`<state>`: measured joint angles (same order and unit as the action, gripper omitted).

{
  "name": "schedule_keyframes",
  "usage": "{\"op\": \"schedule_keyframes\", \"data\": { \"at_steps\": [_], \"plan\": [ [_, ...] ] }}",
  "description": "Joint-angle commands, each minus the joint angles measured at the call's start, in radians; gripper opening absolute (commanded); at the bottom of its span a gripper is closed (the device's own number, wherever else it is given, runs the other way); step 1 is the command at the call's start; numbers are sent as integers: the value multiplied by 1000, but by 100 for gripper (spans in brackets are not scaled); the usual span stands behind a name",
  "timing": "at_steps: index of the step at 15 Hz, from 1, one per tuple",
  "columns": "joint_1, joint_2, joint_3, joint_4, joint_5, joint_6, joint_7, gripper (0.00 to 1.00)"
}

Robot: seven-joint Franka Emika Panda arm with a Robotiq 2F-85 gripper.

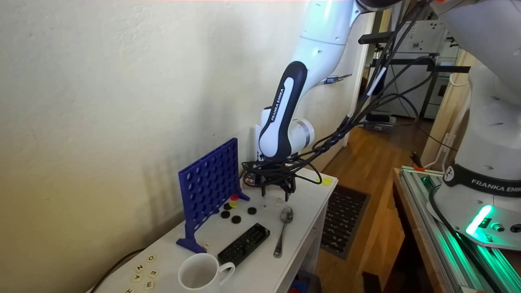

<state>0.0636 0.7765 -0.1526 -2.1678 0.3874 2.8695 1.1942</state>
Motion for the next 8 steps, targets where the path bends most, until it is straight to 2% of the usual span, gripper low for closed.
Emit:
{"op": "schedule_keyframes", "data": {
  "at_steps": [1, 2, 4, 8],
  "plan": [
    [-22, -9, 24, -15, -3, 37, -36, 98],
    [-25, -9, 29, -17, -1, 46, -44, 94],
    [-28, -23, 33, -32, 6, 72, -53, 69],
    [-20, -99, 15, -110, 8, 72, -49, 41]
  ]
}}
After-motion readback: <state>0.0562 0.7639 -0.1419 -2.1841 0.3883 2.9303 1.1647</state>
